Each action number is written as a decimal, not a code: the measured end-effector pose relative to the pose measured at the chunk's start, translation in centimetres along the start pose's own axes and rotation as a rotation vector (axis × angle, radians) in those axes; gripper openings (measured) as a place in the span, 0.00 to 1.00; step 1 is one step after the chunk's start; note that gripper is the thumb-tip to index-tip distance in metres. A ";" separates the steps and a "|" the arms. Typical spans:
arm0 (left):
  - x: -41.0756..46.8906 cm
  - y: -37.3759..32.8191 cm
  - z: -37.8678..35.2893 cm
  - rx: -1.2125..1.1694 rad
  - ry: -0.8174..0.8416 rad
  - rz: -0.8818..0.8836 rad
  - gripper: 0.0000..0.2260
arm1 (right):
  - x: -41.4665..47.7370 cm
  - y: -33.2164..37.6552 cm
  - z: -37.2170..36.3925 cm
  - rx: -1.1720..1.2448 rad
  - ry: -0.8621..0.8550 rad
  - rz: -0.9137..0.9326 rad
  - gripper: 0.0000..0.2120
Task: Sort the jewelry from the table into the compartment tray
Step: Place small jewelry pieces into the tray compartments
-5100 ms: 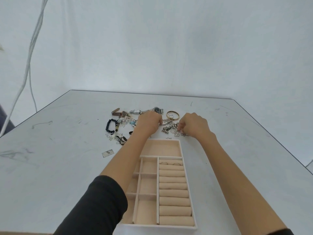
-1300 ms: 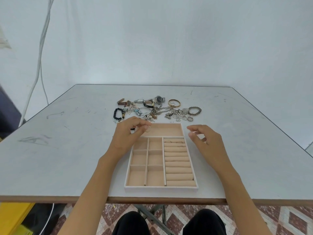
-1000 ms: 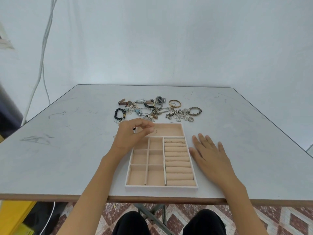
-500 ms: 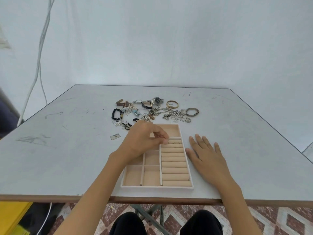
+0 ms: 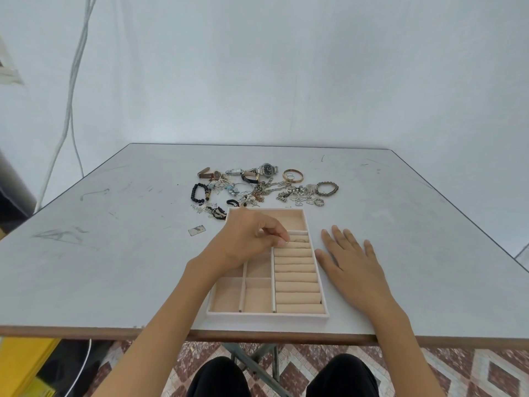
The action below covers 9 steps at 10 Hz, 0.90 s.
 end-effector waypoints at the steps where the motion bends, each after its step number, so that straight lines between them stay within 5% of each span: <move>1: 0.0 0.2 -0.4 0.027 0.024 0.025 0.04 | 0.0 0.0 0.0 0.003 -0.004 0.001 0.27; 5: 0.4 -0.2 -0.5 0.419 0.032 -0.039 0.04 | 0.0 0.0 0.0 0.008 -0.001 0.004 0.27; 7: 0.3 -0.1 0.4 0.258 -0.165 0.013 0.02 | -0.1 0.0 0.1 0.012 0.001 0.007 0.27; 9: 0.5 0.0 -0.7 0.238 -0.113 0.074 0.03 | 0.0 0.0 0.0 0.007 0.002 0.006 0.27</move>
Point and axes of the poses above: each hand's wrist, its own x-axis towards the middle knuckle, its own z-axis out of the back of the hand, y = z × x, the point moved 4 cm from there along x, towards the middle knuckle, and after that the axes turned 7 degrees about y, right-handed, at the moved point
